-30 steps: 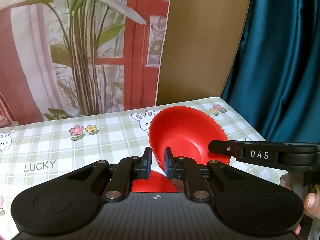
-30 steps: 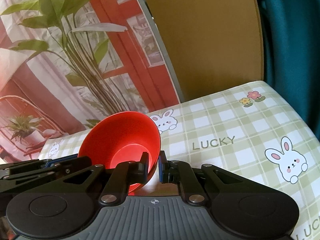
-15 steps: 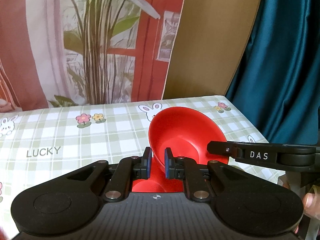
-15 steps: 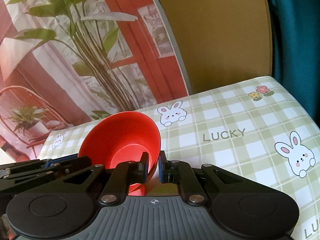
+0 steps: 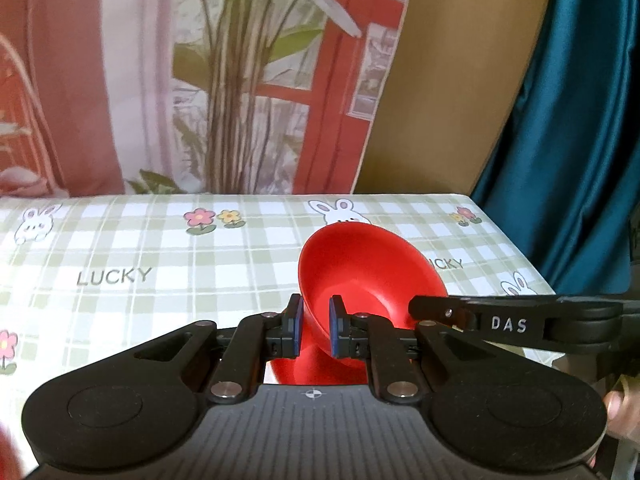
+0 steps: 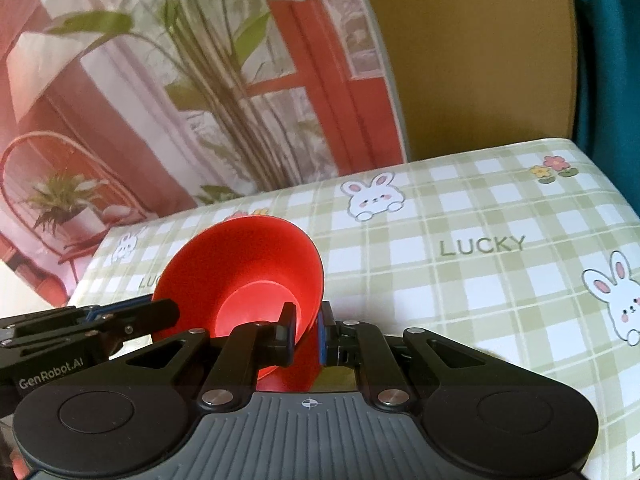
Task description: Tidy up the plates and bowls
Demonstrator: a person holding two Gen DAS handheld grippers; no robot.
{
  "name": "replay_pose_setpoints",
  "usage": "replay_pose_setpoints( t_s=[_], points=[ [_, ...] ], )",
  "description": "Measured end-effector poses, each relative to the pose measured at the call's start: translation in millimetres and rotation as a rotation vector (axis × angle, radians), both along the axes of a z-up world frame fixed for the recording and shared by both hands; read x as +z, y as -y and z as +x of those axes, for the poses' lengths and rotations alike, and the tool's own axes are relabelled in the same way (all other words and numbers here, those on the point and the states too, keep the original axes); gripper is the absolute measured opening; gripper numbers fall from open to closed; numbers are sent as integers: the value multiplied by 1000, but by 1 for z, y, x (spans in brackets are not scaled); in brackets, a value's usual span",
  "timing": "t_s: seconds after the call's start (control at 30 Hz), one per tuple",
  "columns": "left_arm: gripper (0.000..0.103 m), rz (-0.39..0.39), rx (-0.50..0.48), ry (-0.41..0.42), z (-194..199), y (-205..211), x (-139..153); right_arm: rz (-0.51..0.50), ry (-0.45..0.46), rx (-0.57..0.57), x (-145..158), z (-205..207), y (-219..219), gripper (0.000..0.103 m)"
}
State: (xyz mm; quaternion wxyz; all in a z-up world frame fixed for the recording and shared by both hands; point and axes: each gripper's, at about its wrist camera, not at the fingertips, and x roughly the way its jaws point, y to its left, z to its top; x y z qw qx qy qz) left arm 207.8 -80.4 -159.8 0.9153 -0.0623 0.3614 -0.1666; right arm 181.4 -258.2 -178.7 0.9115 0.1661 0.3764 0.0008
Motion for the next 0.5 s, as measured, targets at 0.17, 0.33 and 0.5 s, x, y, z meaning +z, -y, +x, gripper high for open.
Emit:
replay_pose_setpoints(
  t_s=[0.17,0.33,0.5],
  points=[
    [14,-64,39,-29,-4,-10,-9,-20,-33,24,-9,3,-11,10],
    [14,-42,66,-14,-10,-6,-15,-26,-59,40,-17,5,-17,10],
    [14,-57,80,-30,-9,-7,-21,-44,-71,46,-21,8,-20,10]
  ],
)
